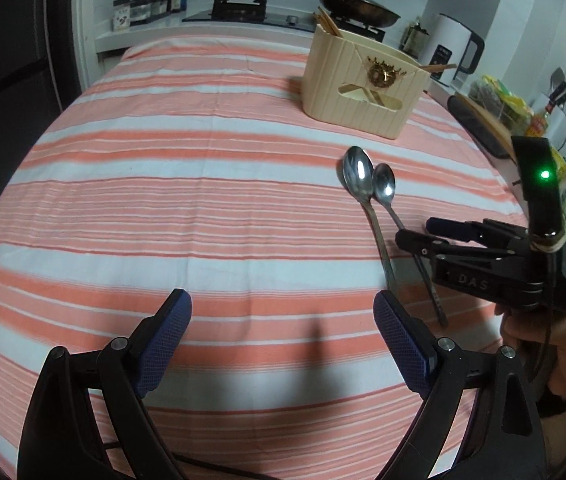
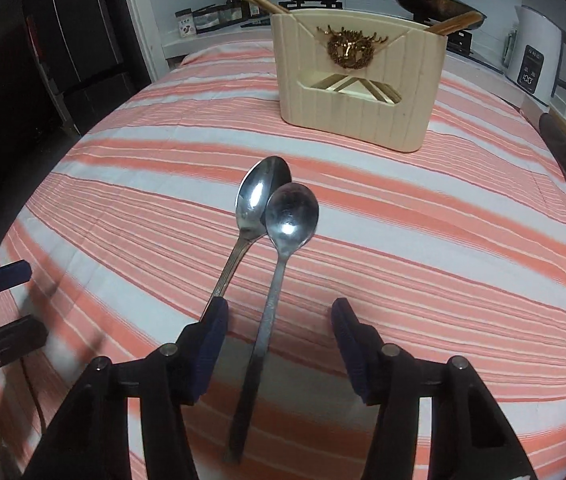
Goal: Organize utensils
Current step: 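Move both open grippers back over the two metal spoons, then position the left gripper over one spoon while the right aligns over the other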
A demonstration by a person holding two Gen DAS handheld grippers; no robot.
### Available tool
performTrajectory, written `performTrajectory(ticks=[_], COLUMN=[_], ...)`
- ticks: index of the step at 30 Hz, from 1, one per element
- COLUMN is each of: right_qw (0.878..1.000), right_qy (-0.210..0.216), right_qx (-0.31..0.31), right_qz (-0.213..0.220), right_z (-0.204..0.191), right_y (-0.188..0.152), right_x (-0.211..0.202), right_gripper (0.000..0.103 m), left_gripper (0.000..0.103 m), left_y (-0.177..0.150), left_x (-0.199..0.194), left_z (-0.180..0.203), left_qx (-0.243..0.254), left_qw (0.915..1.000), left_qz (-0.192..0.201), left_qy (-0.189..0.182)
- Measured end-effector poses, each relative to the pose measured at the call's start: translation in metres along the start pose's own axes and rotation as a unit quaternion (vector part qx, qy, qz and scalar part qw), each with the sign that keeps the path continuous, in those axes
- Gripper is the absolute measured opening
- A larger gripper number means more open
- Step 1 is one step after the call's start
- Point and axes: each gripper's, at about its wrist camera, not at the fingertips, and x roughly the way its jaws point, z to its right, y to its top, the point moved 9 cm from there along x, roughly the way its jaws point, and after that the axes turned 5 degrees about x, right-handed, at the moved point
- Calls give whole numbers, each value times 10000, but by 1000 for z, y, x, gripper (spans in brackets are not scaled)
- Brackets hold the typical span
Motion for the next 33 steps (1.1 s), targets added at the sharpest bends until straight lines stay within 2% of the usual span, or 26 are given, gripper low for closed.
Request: performTrajectory(ticks=[2, 4, 6, 7, 9, 10, 17, 23, 25, 29, 31, 32, 33], right_qw=[9999, 9997, 9996, 9996, 9995, 9994, 9960, 9903, 9880, 9862, 9869, 9872, 9877], right_qy=[-109, -199, -228, -245, -268, -305, -731, -1098, -1204, -1224, -1126, -1067, -990], right_qx=[-13, -108, -125, -102, -2, 40, 432, 784, 896, 1037, 1071, 1086, 1095], right_qz=[-27, 63, 114, 128, 148, 160, 291, 344, 376, 402, 442, 471, 507], right_z=[1, 0, 2, 4, 12, 17, 74, 126, 141, 156, 156, 156, 155], right_y=[-1, -1, -1, -1, -2, -3, -17, -32, -37, -41, -42, -41, -41], right_x=[8, 6, 4, 3, 1, 1, -16, -31, -36, -42, -45, -44, -45], right_gripper=[53, 47, 27, 23, 10, 8, 8, 8, 8, 8, 12, 20, 35], left_gripper=[93, 93, 93, 93, 93, 93, 93, 93, 93, 93, 93, 93, 93], left_y=[0, -1, -2, -2, -4, -4, 5, 28, 34, 39, 37, 35, 33], left_x=[0, 1, 3, 4, 6, 7, 20, 49, 62, 84, 93, 97, 99], left_z=[0, 0, 2, 4, 8, 10, 36, 63, 68, 70, 69, 68, 66], left_qx=[-3, -6, 5, 20, 56, 81, 254, 494, 499, 606, 713, 739, 741], left_qw=[10000, 10000, 10000, 10000, 10000, 9999, 9995, 9982, 9982, 9977, 9965, 9959, 9955], left_qz=[18, 14, -16, -29, -58, -69, -112, -171, -216, -275, -329, -355, -366], left_qy=[11, 2, 1, -2, -14, -28, -176, -276, -239, 81, 295, 383, 455])
